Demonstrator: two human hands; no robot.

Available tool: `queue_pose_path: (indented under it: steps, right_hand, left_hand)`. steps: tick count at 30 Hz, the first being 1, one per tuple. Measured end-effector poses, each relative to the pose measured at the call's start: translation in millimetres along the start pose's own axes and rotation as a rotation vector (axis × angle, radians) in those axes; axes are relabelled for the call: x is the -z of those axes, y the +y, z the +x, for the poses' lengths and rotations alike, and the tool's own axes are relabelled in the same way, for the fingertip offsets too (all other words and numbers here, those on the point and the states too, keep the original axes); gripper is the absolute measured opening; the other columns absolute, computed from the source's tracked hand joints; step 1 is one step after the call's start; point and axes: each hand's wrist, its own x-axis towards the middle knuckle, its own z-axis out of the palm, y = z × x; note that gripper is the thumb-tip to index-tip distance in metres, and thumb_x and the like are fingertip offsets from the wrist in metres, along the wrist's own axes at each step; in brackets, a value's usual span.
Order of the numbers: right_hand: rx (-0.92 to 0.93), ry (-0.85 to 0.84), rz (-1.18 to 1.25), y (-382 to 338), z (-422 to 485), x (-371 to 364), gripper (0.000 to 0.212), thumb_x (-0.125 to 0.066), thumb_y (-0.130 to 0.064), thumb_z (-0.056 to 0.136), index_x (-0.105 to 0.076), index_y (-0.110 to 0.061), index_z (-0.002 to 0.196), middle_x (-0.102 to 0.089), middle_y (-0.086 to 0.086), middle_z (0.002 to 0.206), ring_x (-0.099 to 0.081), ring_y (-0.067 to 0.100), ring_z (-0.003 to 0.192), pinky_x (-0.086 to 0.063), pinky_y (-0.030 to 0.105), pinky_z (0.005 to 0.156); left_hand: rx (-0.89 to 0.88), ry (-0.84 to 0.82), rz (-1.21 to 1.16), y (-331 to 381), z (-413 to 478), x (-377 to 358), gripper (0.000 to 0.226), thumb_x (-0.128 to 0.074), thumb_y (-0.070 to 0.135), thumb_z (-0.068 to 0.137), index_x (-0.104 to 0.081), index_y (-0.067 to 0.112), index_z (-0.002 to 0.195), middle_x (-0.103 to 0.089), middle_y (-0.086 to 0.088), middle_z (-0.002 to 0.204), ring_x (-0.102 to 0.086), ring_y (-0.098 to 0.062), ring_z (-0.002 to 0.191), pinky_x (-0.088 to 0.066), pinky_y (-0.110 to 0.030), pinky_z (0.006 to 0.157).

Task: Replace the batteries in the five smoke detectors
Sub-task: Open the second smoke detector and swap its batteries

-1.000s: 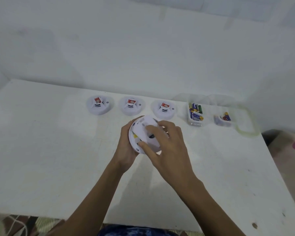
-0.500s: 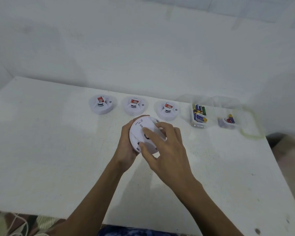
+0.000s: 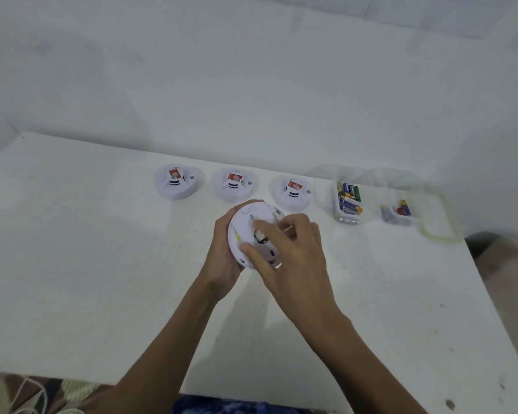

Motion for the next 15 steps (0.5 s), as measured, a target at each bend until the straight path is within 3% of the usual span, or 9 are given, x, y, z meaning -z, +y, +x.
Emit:
queue_pose_path:
  steps: [2,6,7,10,13,15]
  right_hand:
    - [-0.03,0.022,-0.022,-3,-1,-2,0.044,-0.064,-0.051,0.076,-0.067,-0.026,0.113,-0.061,0.01,0.109,-0.059,0.024,0.092,-0.056,0.029,0.069]
    - [-0.076,0.069,-0.04,-9,-2,-3,0.043,-0.062,-0.051,0.074,-0.068,-0.026,0.109,-0.063,0.01,0.106,-0.061,0.023,0.089,-0.055,0.027,0.066]
    - [-0.075,0.073,-0.037,-9,-2,-3,0.043,-0.062,-0.051,0.074,-0.068,-0.026,0.109,-0.063,0.01,0.106,-0.061,0.024,0.089,-0.055,0.027,0.066]
    - [-0.051,0.064,-0.004,-5,-3,-4,0.043,-0.062,-0.051,0.077,-0.067,-0.026,0.112,-0.061,0.009,0.109,-0.059,0.023,0.093,-0.055,0.027,0.069]
    - [-0.041,0.012,0.09,1,-4,1,0.05,-0.058,-0.059,0.08,-0.064,-0.026,0.118,-0.054,0.005,0.121,-0.053,0.022,0.106,-0.055,0.029,0.076]
    - [-0.019,-0.071,0.137,6,-6,6,0.062,-0.052,-0.067,0.078,-0.059,-0.027,0.125,-0.048,0.001,0.128,-0.046,0.019,0.112,-0.052,0.027,0.081]
  left_hand:
    - [-0.025,-0.033,0.017,6,-1,-5,0.036,-0.062,0.061,0.075,-0.065,0.047,0.107,-0.07,0.021,0.104,-0.066,-0.002,0.099,-0.054,-0.018,0.078]
    - [0.005,0.0,-0.061,6,0,-7,0.064,-0.063,0.074,0.064,-0.059,0.033,0.113,-0.072,0.019,0.101,-0.067,-0.003,0.097,-0.053,-0.017,0.074]
    - [0.013,0.014,-0.048,4,0,-6,0.063,-0.063,0.07,0.069,-0.054,0.028,0.115,-0.072,0.018,0.1,-0.067,-0.004,0.097,-0.053,-0.018,0.074]
    - [0.057,-0.022,-0.074,3,-1,-5,0.033,-0.049,0.037,0.093,-0.048,0.017,0.119,-0.072,0.023,0.092,-0.068,0.0,0.089,-0.053,-0.015,0.069]
    - [0.164,-0.028,-0.145,5,-2,-2,0.036,-0.049,0.045,0.092,-0.056,0.021,0.118,-0.073,0.005,0.105,-0.068,-0.015,0.099,-0.055,-0.025,0.072]
    - [0.197,-0.033,-0.159,7,-3,0,0.037,-0.036,0.037,0.095,-0.065,0.024,0.114,-0.071,-0.001,0.11,-0.065,-0.022,0.104,-0.056,-0.028,0.074]
